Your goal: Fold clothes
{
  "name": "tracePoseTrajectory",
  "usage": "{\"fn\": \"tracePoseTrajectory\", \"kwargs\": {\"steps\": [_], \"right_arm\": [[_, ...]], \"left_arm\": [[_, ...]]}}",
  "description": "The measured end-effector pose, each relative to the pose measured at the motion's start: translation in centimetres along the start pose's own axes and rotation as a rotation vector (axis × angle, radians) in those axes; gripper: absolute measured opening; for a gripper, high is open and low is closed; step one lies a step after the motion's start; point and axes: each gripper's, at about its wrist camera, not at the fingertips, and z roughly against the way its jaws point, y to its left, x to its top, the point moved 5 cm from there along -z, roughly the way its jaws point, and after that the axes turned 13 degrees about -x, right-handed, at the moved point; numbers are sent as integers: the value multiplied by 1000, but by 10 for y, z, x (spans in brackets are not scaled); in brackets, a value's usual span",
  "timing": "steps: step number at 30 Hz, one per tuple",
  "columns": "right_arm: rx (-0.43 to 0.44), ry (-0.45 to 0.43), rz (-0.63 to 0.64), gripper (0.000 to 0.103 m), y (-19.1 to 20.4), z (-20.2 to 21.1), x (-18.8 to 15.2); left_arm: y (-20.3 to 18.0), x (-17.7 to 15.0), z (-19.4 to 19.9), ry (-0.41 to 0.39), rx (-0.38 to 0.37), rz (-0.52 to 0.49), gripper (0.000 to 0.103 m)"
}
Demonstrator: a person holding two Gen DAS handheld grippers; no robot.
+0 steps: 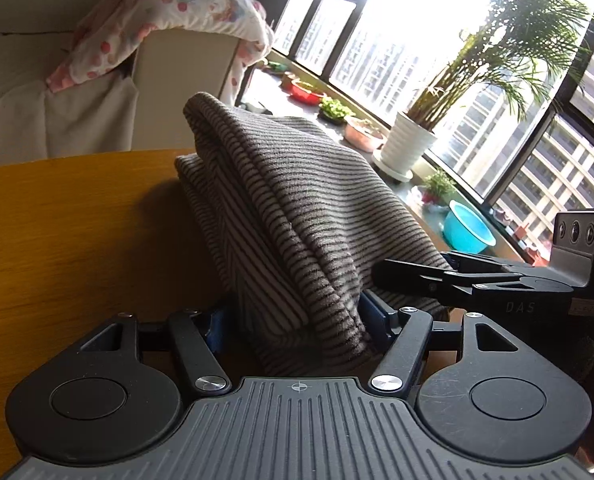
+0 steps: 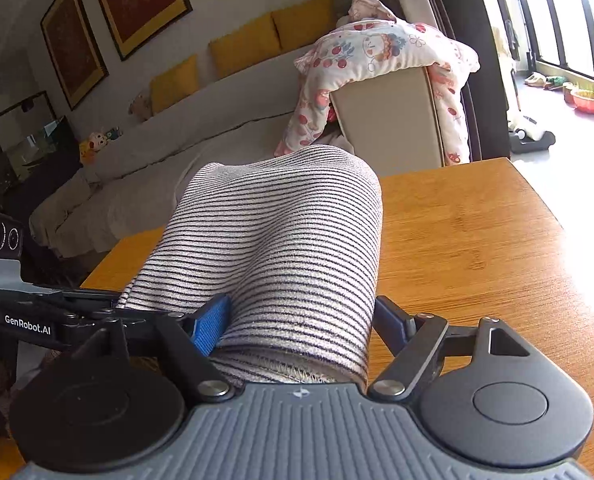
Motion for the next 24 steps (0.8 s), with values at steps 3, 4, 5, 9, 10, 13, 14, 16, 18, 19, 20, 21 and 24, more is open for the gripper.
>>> {"fn": "tracePoseTrajectory", "kwargs": {"steps": [3, 4, 5, 9, 10, 13, 14, 16, 18, 19, 20, 21, 24], "right_arm": [[-9, -8, 0, 79, -1, 0, -1], [-14, -8, 2, 80, 0, 0, -1], [-20, -9, 5, 81, 0, 0, -1], [-44, -18, 14, 84, 2, 0, -1], [-49, -23, 20, 85, 3, 1, 0], [-97, -67, 81, 87, 10, 10, 1], [-127, -101, 133, 87, 16, 16, 2], [-170, -206, 274, 87, 39, 33, 6], [-140, -273, 365, 87, 64, 43, 12], [-121, -296, 396, 87, 75, 45, 15], [-101, -294, 440, 87, 89, 41, 18], [-112, -252, 471, 87, 95, 27, 14], [-130, -152, 525, 87, 107, -7, 1]], "left_arm": [[-16, 18, 24, -82, 54, -101, 69], [-21, 26, 29, -113, 46, -119, 69], [-25, 34, 30, -133, 15, -126, 69], [-27, 67, 6, -124, -85, -164, 71], [-20, 72, -6, -101, -96, -149, 71], [17, 80, -43, -24, -101, -28, 67], [27, 79, -50, -17, -107, -3, 66], [38, 78, -58, -22, -125, 18, 66], [45, 76, -64, -28, -142, 28, 66], [45, 75, -66, -30, -144, 23, 66], [45, 75, -66, -33, -144, 15, 66], [46, 74, -65, -35, -144, 7, 66], [45, 74, -55, -61, -126, 5, 66]]}}
